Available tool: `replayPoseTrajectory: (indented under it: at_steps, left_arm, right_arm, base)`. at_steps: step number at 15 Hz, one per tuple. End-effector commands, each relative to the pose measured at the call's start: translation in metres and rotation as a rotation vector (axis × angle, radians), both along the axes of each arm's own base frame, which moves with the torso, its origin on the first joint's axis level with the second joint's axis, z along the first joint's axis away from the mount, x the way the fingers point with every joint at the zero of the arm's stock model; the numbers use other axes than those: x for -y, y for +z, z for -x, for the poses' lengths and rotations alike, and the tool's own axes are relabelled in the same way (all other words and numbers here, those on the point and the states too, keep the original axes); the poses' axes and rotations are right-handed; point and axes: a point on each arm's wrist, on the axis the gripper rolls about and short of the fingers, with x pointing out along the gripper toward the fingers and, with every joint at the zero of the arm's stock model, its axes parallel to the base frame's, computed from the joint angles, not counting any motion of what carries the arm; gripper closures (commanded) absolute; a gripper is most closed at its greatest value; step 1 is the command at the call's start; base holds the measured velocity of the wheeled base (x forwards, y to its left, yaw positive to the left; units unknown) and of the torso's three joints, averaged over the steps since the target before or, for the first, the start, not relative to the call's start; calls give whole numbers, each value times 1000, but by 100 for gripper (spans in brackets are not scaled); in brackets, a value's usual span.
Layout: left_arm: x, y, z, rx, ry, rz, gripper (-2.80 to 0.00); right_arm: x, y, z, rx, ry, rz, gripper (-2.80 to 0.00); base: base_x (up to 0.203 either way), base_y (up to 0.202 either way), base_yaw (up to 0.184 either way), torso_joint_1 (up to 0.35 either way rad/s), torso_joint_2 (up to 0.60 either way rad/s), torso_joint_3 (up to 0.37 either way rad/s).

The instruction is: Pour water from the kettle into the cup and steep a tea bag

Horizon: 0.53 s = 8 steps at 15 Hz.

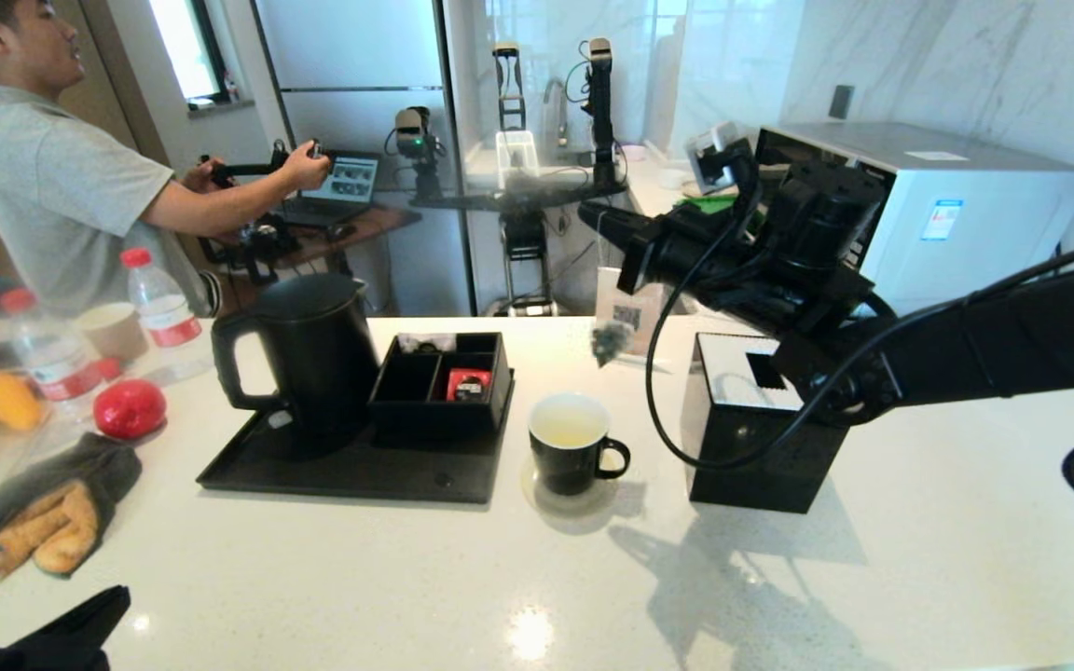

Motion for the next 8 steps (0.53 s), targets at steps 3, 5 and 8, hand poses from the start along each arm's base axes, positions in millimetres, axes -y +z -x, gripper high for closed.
replayPoseTrajectory:
  at_steps: [3,5,8]
  left_arm:
    - [-17,-1,2,18,139,-57,0]
    - [-21,-3,8,44,153,-79,0]
    - [-23,-6,23,107,123,-89,0]
  right_arm:
    - [8,-4,-7,-8,-20,5,0]
    - [14,-4,-9,-6,-35,3,0]
    - [18,-16,-16,-15,-59,30,0]
  base:
    - [0,0,0,0,0,0]
    - [0,0,0,0,0,0]
    - [0,0,0,0,0,0]
